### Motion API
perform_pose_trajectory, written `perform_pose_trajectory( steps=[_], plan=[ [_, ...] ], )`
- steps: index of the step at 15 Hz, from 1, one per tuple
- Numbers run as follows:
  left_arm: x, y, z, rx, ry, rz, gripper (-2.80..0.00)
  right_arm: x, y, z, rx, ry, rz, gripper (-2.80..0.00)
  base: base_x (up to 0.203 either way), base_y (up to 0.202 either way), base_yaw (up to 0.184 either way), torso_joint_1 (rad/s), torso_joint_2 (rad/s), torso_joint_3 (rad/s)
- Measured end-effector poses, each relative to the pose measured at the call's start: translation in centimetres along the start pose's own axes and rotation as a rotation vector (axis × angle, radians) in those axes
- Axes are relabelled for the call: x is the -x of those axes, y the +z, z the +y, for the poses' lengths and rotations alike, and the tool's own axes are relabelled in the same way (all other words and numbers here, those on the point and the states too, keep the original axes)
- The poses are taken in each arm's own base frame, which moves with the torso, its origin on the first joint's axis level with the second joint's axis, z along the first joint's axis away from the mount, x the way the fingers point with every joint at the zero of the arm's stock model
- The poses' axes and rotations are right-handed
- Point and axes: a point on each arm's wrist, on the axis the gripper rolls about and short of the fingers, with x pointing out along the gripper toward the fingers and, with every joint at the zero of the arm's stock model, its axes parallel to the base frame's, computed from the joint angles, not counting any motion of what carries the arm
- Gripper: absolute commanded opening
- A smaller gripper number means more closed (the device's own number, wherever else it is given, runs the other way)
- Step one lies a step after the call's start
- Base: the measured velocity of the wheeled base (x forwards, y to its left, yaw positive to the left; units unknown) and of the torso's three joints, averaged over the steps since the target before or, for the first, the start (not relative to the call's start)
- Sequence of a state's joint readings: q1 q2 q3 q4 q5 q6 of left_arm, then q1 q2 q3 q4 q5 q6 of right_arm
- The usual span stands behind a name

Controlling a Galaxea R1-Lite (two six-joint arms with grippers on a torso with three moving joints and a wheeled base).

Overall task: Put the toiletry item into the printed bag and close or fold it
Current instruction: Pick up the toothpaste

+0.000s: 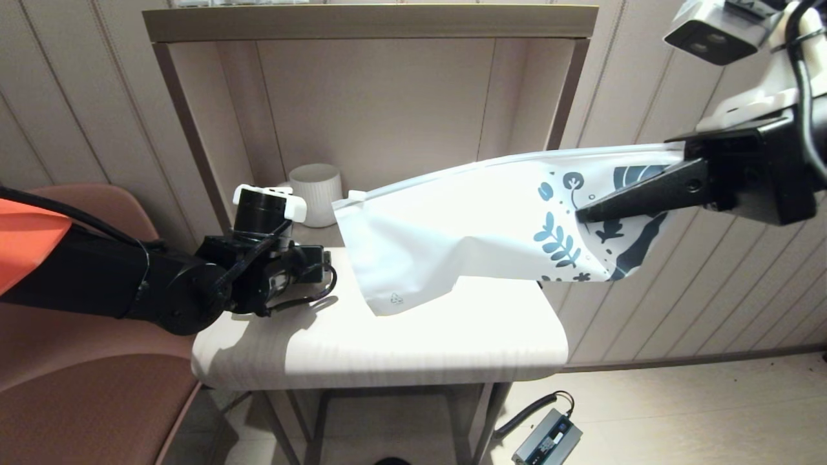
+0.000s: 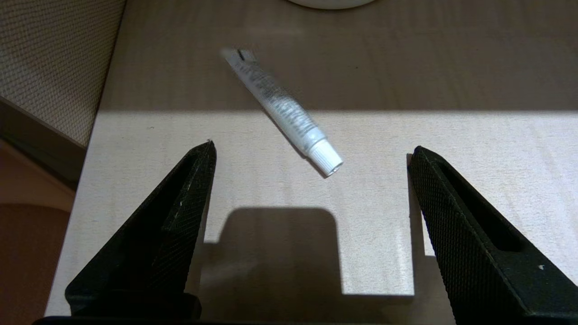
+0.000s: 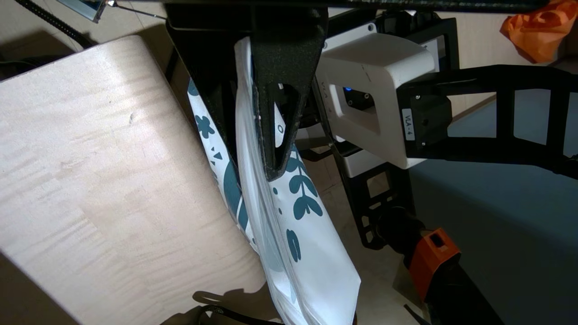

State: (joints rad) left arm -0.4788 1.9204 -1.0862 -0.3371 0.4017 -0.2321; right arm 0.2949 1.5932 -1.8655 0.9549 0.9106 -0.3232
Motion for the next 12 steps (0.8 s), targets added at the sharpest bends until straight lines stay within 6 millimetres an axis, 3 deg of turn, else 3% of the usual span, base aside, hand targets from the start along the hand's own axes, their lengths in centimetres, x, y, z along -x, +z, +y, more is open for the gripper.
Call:
perform_pose_trajectory(
  steps=[5, 6, 12],
  plan=[
    [-0.9, 0.4, -0.4, 0.017, -0.001, -0.013, 0.00, 0.0, -0.2, -0.1, -0.016, -0.001, 0.006, -2.80, 0.000, 0.000, 0.000, 0.000, 0.00, 0.000],
    [-1.3, 0.4, -0.4, 0.025, 0.002, -0.015, -2.80, 0.0, -0.2, -0.1, -0.017, 0.000, 0.007, -2.80, 0.000, 0.000, 0.000, 0.000, 0.00, 0.000],
    [-2.1, 0.2, -0.4, 0.031, 0.008, -0.007, -2.80, -0.1, -0.3, -0.3, -0.024, 0.000, 0.010, -2.80, 0.000, 0.000, 0.000, 0.000, 0.00, 0.000]
  ],
)
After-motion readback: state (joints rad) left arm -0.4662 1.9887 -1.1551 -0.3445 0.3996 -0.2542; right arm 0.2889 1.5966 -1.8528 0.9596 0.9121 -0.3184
